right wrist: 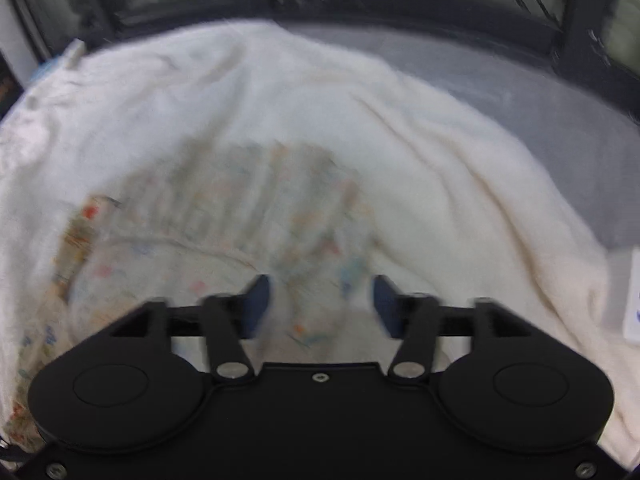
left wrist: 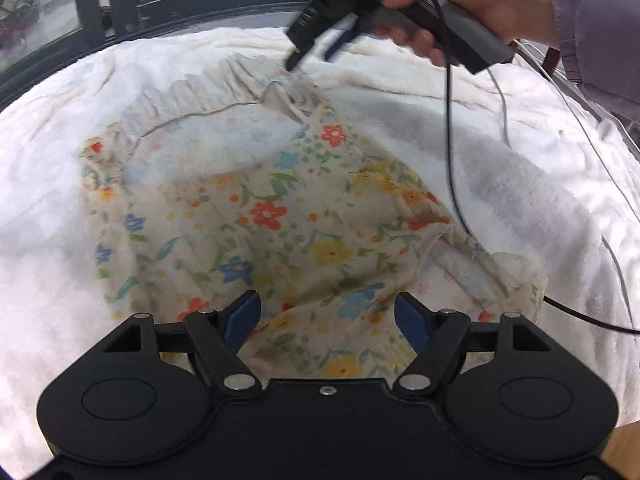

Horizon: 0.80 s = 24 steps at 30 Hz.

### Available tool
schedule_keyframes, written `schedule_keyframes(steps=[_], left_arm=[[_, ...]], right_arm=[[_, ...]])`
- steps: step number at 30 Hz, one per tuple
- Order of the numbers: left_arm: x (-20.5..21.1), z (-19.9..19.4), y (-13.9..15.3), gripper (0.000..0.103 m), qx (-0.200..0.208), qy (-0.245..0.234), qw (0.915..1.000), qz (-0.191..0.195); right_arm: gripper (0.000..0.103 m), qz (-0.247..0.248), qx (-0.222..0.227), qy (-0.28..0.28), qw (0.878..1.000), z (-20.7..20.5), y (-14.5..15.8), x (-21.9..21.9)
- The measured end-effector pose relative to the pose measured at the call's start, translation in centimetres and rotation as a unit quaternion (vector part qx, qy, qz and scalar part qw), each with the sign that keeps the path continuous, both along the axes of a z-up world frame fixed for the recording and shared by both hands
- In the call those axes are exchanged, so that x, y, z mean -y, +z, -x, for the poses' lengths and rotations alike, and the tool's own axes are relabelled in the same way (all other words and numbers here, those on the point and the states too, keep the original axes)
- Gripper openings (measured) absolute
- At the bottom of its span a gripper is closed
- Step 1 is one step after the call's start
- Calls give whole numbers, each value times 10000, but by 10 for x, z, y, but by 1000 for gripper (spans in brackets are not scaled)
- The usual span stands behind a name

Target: Fold clothes

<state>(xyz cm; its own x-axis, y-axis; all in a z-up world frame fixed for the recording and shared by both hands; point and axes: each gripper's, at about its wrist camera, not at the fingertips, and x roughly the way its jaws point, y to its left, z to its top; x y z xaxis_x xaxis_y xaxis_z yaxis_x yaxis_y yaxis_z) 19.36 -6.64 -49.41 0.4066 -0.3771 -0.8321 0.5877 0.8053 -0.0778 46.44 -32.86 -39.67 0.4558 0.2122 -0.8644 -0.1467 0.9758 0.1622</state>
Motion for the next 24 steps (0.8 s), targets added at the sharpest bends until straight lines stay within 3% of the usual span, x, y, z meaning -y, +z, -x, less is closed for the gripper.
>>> schedule_keyframes(steps=[1, 2, 3, 5, 7, 10, 12, 13, 14, 15, 17, 22, 24], left_arm=[[0, 0, -2, 73, -3, 19, 10000, -47], [0, 0, -3, 73, -4, 38, 10000, -90], [0, 1, -4, 73, -1, 51, 9999, -107], [-1, 3, -1, 73, -19, -8, 10000, -83], [-1, 6, -1, 73, 19, -93, 9999, -126], [1, 7, -6, 73, -13, -113, 9996, -246], [2, 8, -8, 73, -57, -143, 9995, -291], [3, 9, -8, 73, -36, -181, 9993, -317], [3, 11, -8, 73, -13, -219, 9992, -344], [1, 13, -7, 73, 12, -254, 9990, -362], [-6, 15, -3, 73, 3, -239, 9993, -304], [-19, 16, 5, 73, -28, -30, 9999, -138], [-22, 16, 6, 73, -21, -4, 9999, -159]], right_arm=[[54, -95, -199, -45, 9997, -7, -9, 2], [19, -282, -388, -87, 9988, -14, -17, 3], [0, -322, -378, -137, 9987, -16, -15, 0], [0, -379, -309, -196, 9986, -20, -9, -7], [0, -247, 121, 65, 9996, -18, 8, -21], [1, -40, 15, 508, 9987, -29, -2, -50], [2, 277, -295, 830, 9957, -32, -22, -70], [2, 304, -234, 765, 9963, -29, -21, -69], [8, 331, -173, 700, 9969, -25, -20, -68], [24, 348, -117, 626, 9974, -22, -18, -66], [34, 307, 178, 274, 9990, -1, 2, -45], [35, -144, 342, 342, 9987, 63, 30, -3], [35, -255, 136, 543, 9981, 101, 29, 7]])
